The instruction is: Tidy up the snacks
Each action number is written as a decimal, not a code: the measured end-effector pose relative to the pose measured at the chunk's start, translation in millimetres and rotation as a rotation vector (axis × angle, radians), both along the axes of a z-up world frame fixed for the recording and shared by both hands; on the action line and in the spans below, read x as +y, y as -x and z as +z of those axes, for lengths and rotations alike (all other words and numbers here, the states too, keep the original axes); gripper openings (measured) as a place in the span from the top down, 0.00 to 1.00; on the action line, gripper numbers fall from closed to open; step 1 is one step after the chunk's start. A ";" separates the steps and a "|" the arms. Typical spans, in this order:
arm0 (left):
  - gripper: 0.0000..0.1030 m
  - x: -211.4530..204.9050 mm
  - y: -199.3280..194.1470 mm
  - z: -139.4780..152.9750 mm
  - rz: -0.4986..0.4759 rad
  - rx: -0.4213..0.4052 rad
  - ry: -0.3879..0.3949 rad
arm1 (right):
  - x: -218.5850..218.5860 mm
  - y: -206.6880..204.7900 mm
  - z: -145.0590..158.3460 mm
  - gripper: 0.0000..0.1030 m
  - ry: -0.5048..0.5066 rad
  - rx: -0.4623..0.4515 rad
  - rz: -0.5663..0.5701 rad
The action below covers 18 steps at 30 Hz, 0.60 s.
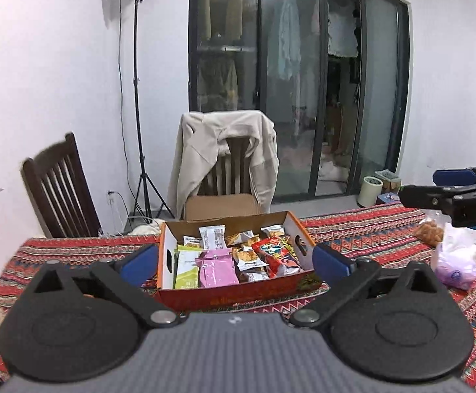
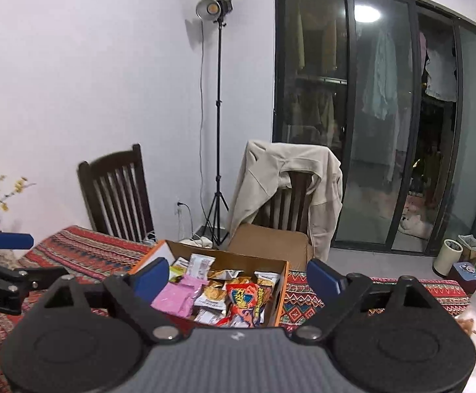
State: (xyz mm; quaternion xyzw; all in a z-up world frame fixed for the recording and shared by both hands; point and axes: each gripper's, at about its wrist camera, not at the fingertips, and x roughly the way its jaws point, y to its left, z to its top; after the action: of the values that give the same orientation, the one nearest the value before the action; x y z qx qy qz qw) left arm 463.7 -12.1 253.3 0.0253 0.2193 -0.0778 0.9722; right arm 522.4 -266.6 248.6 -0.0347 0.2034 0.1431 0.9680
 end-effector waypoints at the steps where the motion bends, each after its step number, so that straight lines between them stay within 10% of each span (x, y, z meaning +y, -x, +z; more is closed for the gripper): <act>1: 0.00 -1.5 14.0 1.8 0.004 -0.014 0.001 | -2.2 13.5 2.4 0.12 0.001 -0.007 0.002; 18: 0.00 -13.3 287.1 -79.7 0.001 -0.170 0.039 | -27.9 304.0 -68.1 0.00 0.012 -0.128 0.073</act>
State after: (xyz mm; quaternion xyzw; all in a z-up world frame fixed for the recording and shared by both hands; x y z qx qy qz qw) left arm 176.6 -25.4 173.5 0.0126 0.1342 -0.0791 0.9877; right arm 218.3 -294.5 180.5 -0.0570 0.1405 0.1745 0.9729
